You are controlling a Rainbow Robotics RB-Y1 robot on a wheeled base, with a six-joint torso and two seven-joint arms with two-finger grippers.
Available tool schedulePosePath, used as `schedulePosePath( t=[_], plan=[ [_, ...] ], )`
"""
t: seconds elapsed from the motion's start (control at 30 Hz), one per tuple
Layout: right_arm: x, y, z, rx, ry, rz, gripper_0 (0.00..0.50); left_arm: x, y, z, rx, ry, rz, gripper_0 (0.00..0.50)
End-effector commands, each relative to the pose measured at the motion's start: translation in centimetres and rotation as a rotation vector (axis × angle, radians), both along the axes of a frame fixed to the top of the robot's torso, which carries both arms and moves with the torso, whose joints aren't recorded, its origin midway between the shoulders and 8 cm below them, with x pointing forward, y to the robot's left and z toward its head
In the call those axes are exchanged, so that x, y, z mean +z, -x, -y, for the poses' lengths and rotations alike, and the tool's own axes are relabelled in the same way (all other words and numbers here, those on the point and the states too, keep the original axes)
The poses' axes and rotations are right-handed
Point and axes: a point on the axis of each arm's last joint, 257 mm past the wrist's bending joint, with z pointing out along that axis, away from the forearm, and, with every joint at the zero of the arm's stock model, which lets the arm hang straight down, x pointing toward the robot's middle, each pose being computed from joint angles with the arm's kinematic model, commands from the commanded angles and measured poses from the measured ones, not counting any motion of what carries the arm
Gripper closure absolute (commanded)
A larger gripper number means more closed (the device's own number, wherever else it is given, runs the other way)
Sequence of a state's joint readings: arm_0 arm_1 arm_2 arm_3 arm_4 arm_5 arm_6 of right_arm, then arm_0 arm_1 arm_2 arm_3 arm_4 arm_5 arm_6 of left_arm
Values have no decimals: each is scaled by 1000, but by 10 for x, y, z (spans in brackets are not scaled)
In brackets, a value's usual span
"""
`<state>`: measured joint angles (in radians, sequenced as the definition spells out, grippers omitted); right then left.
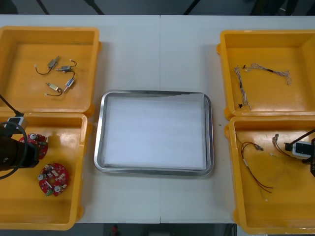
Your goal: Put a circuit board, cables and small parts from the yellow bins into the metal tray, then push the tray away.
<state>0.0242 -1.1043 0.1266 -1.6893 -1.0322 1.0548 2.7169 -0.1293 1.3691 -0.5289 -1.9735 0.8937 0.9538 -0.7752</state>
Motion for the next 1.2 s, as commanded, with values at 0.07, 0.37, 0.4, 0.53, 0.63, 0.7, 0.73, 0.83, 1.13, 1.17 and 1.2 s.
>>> schedulePosePath(
  t=[0.07,0.37,0.4,0.53,0.63,0.7,0.73,0.83,1.13,1.17,1.2],
  plan=[
    [31,-14,8,-3,21,15,500,2,-4,6,12,21,9,494],
    [63,-8,-11,-9,-61,-62,500,12,-1,-7,-24,-32,9,495],
    [67,-6,-15,-14,-85,-73,500,15,-1,-11,-24,-41,7,497],
    [83,2,-29,-20,-164,-105,500,21,1,-16,-32,-44,1,496],
    [95,5,-35,-21,-213,-114,500,26,3,-16,-36,-29,-3,495],
    [102,8,-37,-19,-229,-119,500,30,4,-18,-45,-37,-3,495],
    [105,9,-37,-19,-235,-123,500,31,5,-18,-50,-41,-5,497],
    [115,14,-37,-19,-255,-131,500,40,5,-21,-51,-43,-5,496],
    [147,21,-45,41,-221,-102,500,60,11,-14,-98,1,-42,500],
    [151,21,-46,16,-226,-101,500,63,11,-13,-103,6,-46,499],
    [154,22,-48,-7,-229,-101,500,67,11,-10,-108,14,-47,500]
  ],
)
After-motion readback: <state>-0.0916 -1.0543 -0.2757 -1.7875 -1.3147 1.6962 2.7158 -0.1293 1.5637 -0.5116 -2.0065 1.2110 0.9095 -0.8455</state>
